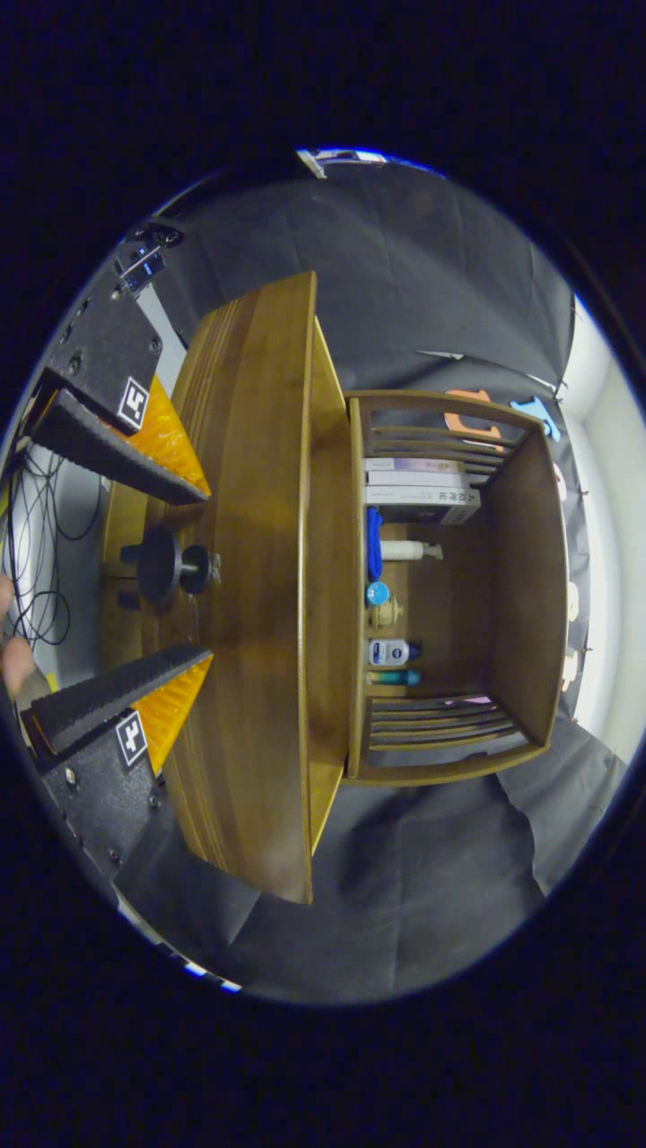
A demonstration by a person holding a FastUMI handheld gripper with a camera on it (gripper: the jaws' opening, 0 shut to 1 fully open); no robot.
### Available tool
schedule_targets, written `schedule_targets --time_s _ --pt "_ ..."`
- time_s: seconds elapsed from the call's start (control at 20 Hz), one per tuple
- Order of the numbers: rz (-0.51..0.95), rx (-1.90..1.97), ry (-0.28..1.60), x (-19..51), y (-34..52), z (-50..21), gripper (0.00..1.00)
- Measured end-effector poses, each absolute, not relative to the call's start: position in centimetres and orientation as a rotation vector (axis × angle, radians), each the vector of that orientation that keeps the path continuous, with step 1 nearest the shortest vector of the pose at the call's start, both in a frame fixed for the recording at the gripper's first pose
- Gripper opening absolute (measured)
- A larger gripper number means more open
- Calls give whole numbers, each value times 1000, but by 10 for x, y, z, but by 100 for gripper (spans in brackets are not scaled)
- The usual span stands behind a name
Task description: Pull open the drawer, take out the items inside it, and place them on the countertop above the cabinet.
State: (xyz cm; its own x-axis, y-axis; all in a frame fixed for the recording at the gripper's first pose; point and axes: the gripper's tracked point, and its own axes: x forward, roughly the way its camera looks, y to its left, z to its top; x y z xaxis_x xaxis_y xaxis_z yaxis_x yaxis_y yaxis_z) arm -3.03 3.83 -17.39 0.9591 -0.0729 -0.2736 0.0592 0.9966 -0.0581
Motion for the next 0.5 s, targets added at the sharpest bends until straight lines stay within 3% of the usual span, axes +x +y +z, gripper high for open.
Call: schedule_targets --time_s 0.5 --pt "-101 -67 255 -23 36 -178 99"
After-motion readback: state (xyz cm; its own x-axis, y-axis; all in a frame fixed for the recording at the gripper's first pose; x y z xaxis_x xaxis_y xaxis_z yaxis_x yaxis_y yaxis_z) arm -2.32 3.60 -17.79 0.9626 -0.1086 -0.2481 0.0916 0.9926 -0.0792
